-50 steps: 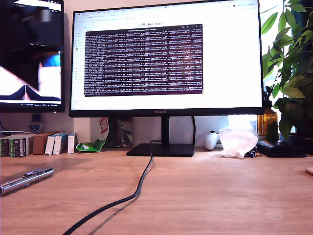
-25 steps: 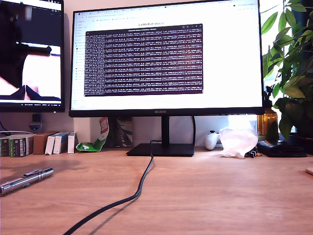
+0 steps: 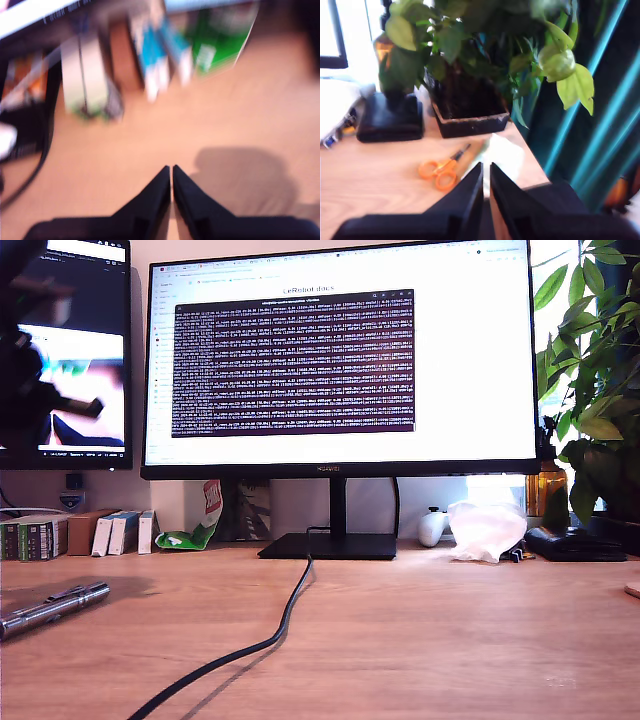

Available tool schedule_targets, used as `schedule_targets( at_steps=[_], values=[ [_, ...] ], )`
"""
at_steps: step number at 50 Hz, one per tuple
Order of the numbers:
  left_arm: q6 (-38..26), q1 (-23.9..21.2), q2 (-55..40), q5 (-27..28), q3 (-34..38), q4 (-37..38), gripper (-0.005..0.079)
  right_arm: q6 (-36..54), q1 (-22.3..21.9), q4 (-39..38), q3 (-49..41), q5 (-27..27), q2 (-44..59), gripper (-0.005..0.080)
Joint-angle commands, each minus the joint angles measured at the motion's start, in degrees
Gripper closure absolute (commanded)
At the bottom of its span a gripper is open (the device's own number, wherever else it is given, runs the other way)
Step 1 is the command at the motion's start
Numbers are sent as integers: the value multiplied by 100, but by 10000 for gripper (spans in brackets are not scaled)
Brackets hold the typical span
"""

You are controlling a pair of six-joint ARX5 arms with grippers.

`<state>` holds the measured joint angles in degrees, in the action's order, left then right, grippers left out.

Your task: Pick the metallic laser pointer with your right arm, pass it to your left arm, then place it down to the left side of the table

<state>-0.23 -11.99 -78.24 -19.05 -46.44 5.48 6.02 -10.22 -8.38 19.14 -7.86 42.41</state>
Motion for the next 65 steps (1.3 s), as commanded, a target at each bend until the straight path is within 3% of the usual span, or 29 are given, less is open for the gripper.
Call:
schedule_targets(
  at_steps=[1, 6, 28, 45, 65],
  values=[
    [-22, 37, -39, -7, 201, -262, 756, 11, 31, -114, -44, 562, -68, 717],
    [20, 48, -39, -9, 538, -640, 756, 44, 31, -94, -107, 944, -103, 717],
    [328, 116, 627, -302, 1823, -1399, 756, -151, 46, -85, -297, 1064, -114, 717],
    [452, 105, 2055, 195, 2605, -1078, 756, -195, 208, -245, -782, 1305, -363, 717],
    [739, -295, 3672, 186, 3394, -496, 756, -260, 638, 721, -1084, 1346, -1633, 717]
  ],
)
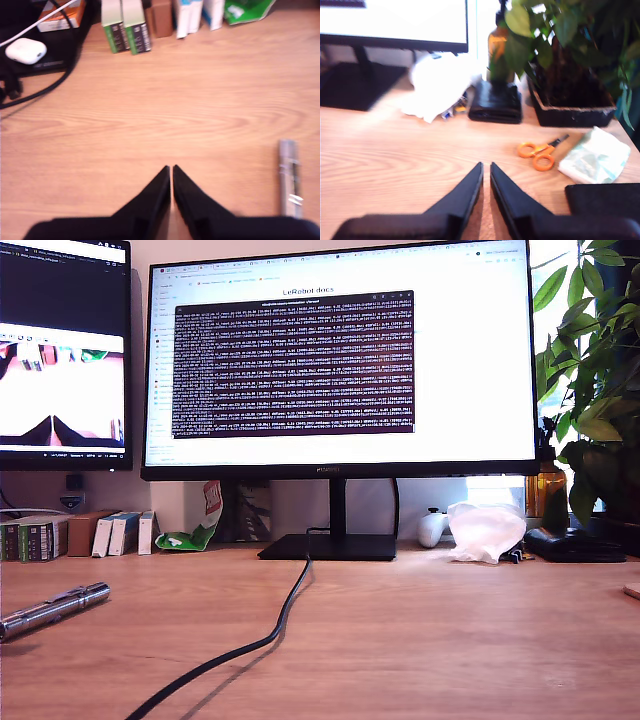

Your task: Pick the metallic laser pointer with your right arm, pass it to your left arm, then place it down to the left side of the table

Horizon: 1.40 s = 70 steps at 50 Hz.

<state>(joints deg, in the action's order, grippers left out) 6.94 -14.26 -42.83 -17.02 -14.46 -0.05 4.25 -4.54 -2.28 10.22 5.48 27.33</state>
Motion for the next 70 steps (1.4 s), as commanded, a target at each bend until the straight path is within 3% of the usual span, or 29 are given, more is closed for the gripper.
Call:
schedule_targets(
  at_steps=[1, 32, 53, 67, 70],
  values=[
    [22, -94, 201, -22, 223, 85, 756, -87, 85, 162, -195, 11, -205, 717],
    [527, -726, 2446, -474, 428, 1659, 756, -306, 514, 2297, -195, 61, -2743, 717],
    [503, -1248, 4393, -754, 1023, 2157, 756, -201, 780, 2371, -229, 317, -2728, 717],
    [422, -1443, 4350, -863, 1104, 2142, 756, 13, 903, 2218, -278, 651, -2728, 717],
    [675, -1440, 4350, -780, 1102, 2181, 756, -214, 903, 2312, -278, 710, -2726, 716]
  ],
)
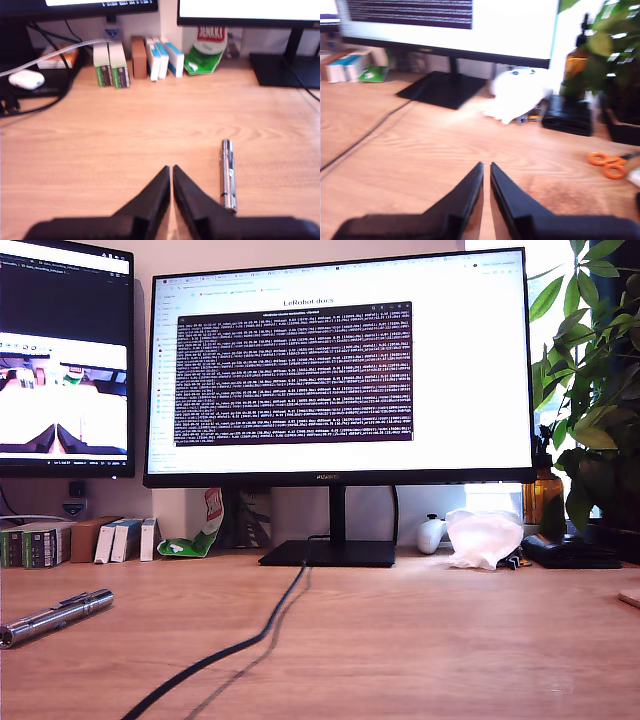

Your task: Pick the metallic laser pointer with your right arm, pass it to your left arm, then place it down to the left side of the table

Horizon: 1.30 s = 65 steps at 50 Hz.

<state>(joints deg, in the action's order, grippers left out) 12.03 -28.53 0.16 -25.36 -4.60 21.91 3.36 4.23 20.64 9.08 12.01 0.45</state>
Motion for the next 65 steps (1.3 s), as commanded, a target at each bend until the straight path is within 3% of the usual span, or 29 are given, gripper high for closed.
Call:
schedule_targets(
  at_steps=[1, 27, 32, 45, 65],
  values=[
    [245, -13, 50, 61, 116, -9, 756, -129, 26, 63, -164, 52, -37, 717],
    [254, -42, 50, 74, 116, 81, 756, -140, 26, 883, -162, 50, -37, 717],
    [273, 291, 50, 192, 116, -61, 756, -140, 26, 916, -162, 50, -37, 717],
    [-356, 1300, 50, 1899, 116, -876, 756, -140, 26, 931, -162, 50, -37, 717],
    [-603, 2319, 50, 2658, 214, -997, 756, -140, 26, 931, -162, 50, -37, 717]
  ],
)
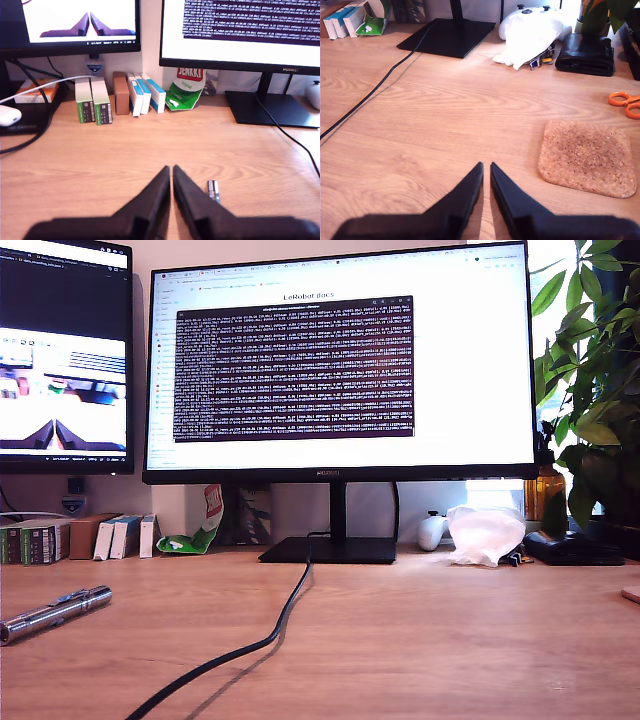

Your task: Pick the metallic laser pointer with your right arm, pass it to your left arm, then place it down to the left side of the table

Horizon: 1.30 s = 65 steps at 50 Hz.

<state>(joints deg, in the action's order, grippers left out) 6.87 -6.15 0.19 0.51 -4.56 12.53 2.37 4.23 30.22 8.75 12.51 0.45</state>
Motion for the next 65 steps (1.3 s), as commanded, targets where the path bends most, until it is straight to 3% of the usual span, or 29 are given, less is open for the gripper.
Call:
schedule_targets(
  at_steps=[1, 17, 25, 59, 65],
  values=[
    [-96, 103, 48, 79, 227, -57, 756, -42, 26, -26, -129, 0, -37, 717],
    [-181, 555, 48, 385, 603, -26, 756, -42, 26, -24, -129, 0, -37, 717],
    [-498, 557, 48, 588, 603, -59, 756, -42, 26, -22, -129, 0, -37, 716],
    [-494, 566, 48, 501, 603, -79, 756, -35, 26, -11, -129, -4, -37, 717],
    [-494, 566, 48, 501, 603, -79, 756, 343, 24, -26, -120, -348, -37, 717]
  ],
)
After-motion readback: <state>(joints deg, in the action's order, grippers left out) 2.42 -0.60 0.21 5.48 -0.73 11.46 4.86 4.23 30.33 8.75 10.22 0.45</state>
